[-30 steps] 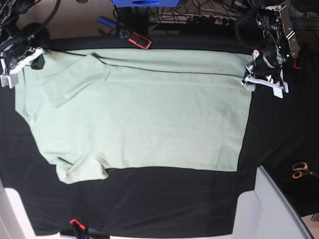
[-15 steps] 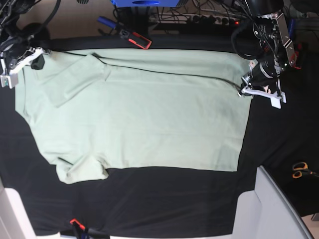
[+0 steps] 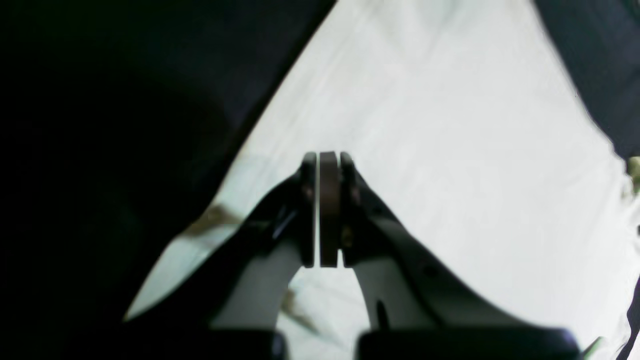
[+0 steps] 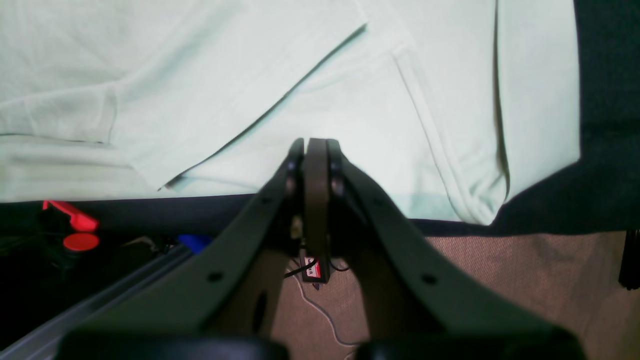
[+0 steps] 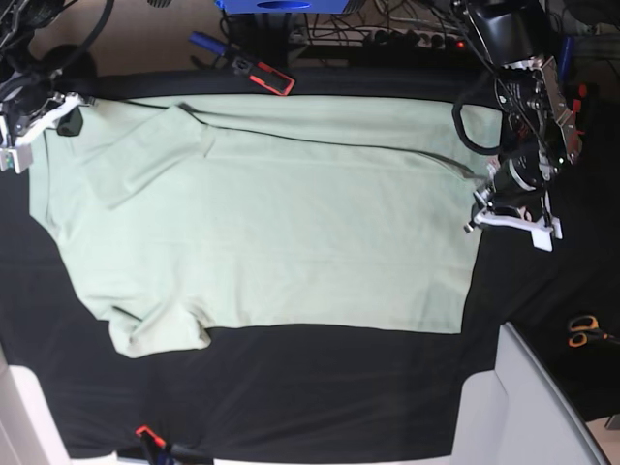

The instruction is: Fold the T-shirt properly

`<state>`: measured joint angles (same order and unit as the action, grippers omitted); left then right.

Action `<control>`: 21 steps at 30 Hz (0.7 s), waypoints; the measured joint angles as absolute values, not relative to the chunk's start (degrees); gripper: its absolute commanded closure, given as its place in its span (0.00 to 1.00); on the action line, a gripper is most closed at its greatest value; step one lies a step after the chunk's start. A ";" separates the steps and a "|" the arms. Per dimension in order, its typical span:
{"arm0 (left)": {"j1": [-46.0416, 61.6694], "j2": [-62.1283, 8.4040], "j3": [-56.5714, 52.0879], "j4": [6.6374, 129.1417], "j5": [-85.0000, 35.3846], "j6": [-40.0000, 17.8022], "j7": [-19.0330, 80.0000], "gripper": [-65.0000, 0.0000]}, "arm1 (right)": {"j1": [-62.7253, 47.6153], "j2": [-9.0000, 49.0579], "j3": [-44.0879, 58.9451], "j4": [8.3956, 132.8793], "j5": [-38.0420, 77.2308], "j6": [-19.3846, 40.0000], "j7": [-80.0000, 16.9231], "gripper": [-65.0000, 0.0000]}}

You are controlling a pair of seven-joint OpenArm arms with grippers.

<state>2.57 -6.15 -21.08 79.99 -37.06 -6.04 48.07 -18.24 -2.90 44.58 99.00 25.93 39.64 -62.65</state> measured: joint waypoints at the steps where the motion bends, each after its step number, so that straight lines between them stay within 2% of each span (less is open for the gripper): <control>1: 3.18 -6.17 -20.73 82.43 -37.28 -6.02 48.16 1.00 | -18.24 -2.92 44.58 99.00 25.96 39.64 -62.65 1.00; 9: 15.51 -1.54 -21.19 93.82 -37.06 -6.04 54.43 1.00 | -18.28 -3.03 44.49 98.96 25.78 39.64 -62.65 1.00; 21: 17.26 -0.01 -21.02 87.99 -37.17 -6.07 53.91 1.00 | -18.33 -3.03 44.49 98.96 25.71 39.64 -62.65 1.00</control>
<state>17.26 -0.01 -21.02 87.99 -37.17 -6.07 53.91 -18.33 -3.03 44.49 98.96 25.71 39.64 -62.65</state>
